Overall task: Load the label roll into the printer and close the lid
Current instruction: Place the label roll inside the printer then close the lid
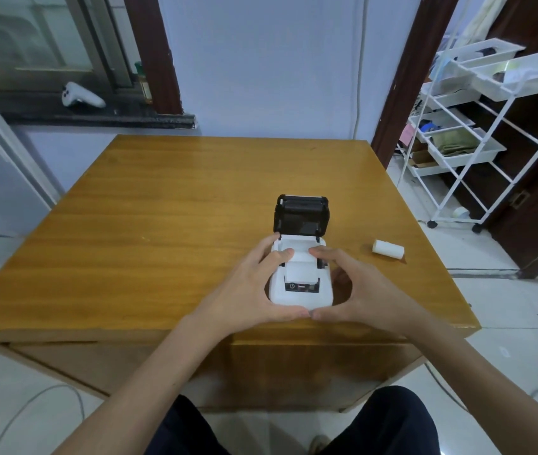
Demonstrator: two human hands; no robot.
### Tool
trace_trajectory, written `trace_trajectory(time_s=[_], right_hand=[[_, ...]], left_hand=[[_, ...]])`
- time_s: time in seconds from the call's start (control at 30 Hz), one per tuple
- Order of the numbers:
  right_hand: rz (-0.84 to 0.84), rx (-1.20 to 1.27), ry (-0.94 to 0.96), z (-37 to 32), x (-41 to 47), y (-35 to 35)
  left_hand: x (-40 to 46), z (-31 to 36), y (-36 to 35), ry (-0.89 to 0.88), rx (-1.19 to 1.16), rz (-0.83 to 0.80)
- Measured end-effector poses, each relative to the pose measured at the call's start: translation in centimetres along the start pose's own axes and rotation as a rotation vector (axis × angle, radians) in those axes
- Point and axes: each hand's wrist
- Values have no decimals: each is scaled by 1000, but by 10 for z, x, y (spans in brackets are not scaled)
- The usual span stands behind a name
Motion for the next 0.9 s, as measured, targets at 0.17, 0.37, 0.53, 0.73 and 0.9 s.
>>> trace_trajectory(time_s=[0.17, 0.37, 0.53, 0.73, 0.9], right_hand=[[-28, -35, -47, -6, 7, 6], [41, 68, 15, -3, 5, 0], [483, 473, 43, -7, 24, 7], [175, 715, -103, -28, 61, 16], [163, 775, -94, -31, 50, 4]], left_hand=[[4, 3, 4, 62, -26, 0], [4, 3, 6, 74, -10, -24], [3, 3, 5, 70, -26, -4], [2, 3, 6, 60, -33, 14], [3, 5, 6, 69, -12, 30]])
Point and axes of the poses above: each hand's wrist, its own x-axis towards the middle knuckle, its own y-axis out of the back of the hand, z = x × y, and after that the axes turned 14 degrees about -y, right-handed
